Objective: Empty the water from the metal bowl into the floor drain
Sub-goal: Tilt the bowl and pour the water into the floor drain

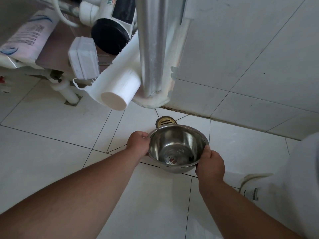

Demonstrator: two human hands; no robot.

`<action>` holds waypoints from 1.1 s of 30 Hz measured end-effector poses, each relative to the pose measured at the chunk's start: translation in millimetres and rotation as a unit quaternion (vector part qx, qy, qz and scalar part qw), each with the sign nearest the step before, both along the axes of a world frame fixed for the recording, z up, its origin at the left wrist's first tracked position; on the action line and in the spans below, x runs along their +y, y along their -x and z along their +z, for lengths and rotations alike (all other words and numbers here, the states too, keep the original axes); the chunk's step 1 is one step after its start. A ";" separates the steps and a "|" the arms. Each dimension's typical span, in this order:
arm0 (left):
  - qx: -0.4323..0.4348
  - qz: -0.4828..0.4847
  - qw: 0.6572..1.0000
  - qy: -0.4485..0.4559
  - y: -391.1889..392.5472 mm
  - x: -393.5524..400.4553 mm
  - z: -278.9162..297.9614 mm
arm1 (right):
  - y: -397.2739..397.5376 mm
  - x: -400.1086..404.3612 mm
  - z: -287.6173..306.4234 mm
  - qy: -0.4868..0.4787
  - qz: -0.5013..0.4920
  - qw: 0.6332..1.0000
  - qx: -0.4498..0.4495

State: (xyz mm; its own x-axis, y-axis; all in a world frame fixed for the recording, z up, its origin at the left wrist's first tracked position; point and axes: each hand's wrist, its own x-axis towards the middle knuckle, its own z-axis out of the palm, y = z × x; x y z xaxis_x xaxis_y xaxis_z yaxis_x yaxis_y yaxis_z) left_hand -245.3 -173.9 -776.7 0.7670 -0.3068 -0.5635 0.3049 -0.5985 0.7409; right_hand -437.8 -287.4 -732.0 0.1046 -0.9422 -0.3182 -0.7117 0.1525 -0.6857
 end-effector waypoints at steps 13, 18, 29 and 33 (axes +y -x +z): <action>0.022 0.007 1.000 0.006 1.1 -2.5 4.8 | 0.8 1.7 4.1 -0.019 -0.011 1.000 -0.015; 0.049 0.019 0.999 0.012 2.2 -2.5 7.3 | 0.1 2.5 6.4 -0.017 -0.010 1.000 -0.017; 0.073 0.030 0.997 0.026 2.2 -1.2 7.6 | -2.2 4.9 10.6 -0.024 -0.012 1.000 -0.014; 0.096 0.038 0.994 0.036 2.8 -1.4 8.2 | -4.1 4.5 12.7 -0.024 -0.014 1.000 -0.006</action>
